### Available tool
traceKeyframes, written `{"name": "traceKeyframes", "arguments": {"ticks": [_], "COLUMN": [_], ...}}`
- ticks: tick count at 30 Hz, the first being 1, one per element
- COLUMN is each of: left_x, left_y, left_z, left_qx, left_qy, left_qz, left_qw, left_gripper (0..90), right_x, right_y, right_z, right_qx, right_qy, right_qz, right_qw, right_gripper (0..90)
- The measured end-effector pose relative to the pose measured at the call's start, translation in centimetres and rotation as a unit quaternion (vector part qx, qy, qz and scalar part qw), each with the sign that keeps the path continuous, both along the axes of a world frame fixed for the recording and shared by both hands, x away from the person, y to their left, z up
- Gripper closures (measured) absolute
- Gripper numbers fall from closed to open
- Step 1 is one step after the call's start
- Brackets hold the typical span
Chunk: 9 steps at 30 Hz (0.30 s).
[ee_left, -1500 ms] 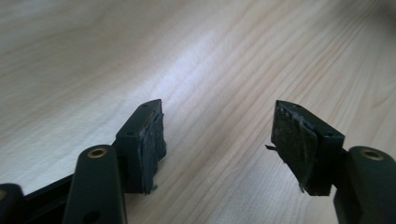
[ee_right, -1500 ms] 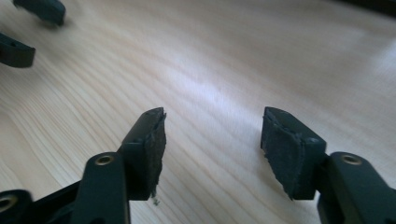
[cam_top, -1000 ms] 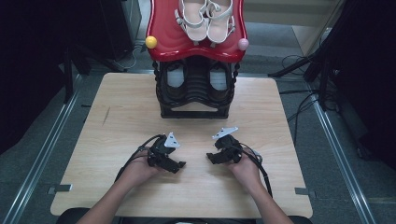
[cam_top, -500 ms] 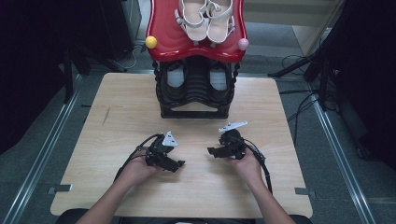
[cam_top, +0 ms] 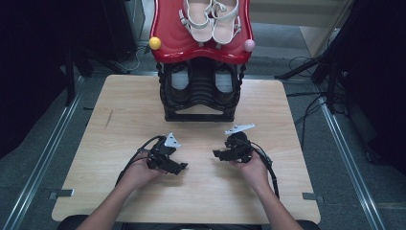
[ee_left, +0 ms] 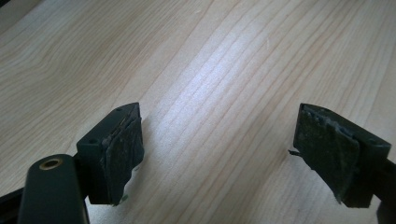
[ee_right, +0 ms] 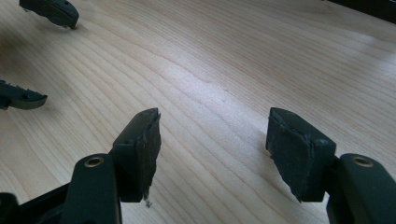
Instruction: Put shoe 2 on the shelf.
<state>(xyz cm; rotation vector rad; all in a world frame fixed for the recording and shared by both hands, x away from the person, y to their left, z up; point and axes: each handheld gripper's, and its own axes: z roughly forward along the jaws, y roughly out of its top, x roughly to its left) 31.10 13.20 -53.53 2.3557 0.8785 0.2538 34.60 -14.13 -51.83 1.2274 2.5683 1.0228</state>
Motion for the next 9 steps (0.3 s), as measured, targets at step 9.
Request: {"name": "traceKeyframes", "arguments": {"ticks": [9], "left_x": [0.05], "left_y": [-0.02], "left_z": [-0.08], "left_qx": [0.004], "left_qy": [0.002], "left_qz": [-0.001], "left_qw": [1.0000], "left_gripper": [16.0], "right_x": [0.05], "right_y": [-0.10], "right_z": [0.07], "right_qx": [0.002], "right_qy": [-0.001], "right_qz": [0.000], "right_qw": [1.0000], "right_gripper": [36.4]}}
